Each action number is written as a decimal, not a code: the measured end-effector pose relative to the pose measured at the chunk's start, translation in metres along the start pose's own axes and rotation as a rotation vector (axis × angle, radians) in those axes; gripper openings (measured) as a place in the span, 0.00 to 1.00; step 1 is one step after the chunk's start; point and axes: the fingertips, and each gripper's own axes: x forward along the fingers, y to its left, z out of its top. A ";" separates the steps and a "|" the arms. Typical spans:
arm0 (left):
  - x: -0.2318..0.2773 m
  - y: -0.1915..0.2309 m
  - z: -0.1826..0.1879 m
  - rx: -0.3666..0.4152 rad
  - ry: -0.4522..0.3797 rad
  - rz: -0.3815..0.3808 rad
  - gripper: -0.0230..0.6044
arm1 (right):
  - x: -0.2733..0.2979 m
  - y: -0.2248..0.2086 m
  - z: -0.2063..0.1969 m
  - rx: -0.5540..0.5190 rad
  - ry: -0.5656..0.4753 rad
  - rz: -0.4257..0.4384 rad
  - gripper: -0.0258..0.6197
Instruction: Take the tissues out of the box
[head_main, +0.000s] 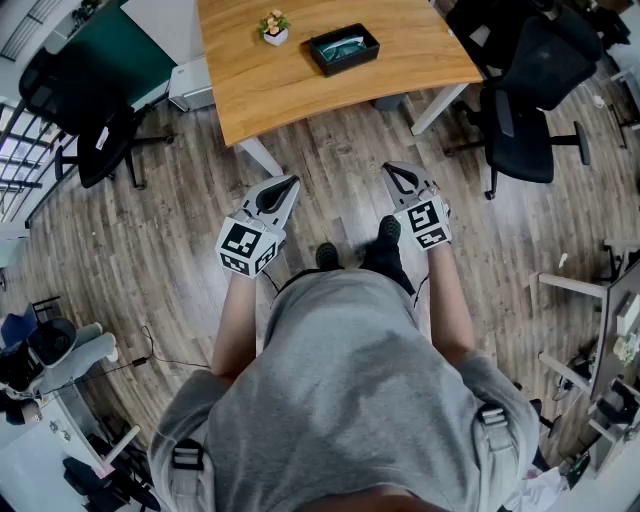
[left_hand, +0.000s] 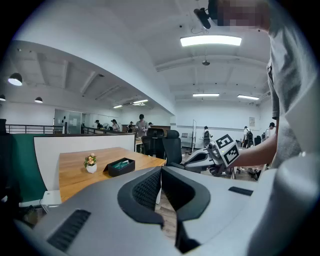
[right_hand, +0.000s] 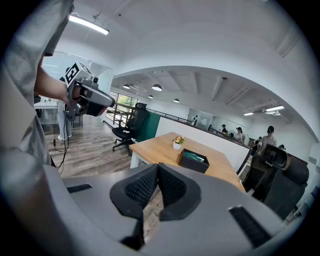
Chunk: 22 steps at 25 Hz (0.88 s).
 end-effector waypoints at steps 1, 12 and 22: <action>0.001 -0.001 0.000 0.000 -0.001 -0.004 0.07 | -0.001 0.001 0.000 -0.005 0.004 0.004 0.05; -0.004 0.011 -0.008 -0.004 0.001 -0.013 0.07 | 0.006 0.012 -0.001 -0.008 0.035 0.014 0.05; -0.012 0.031 -0.019 -0.006 0.019 -0.003 0.07 | 0.022 0.019 0.004 -0.014 0.042 0.019 0.05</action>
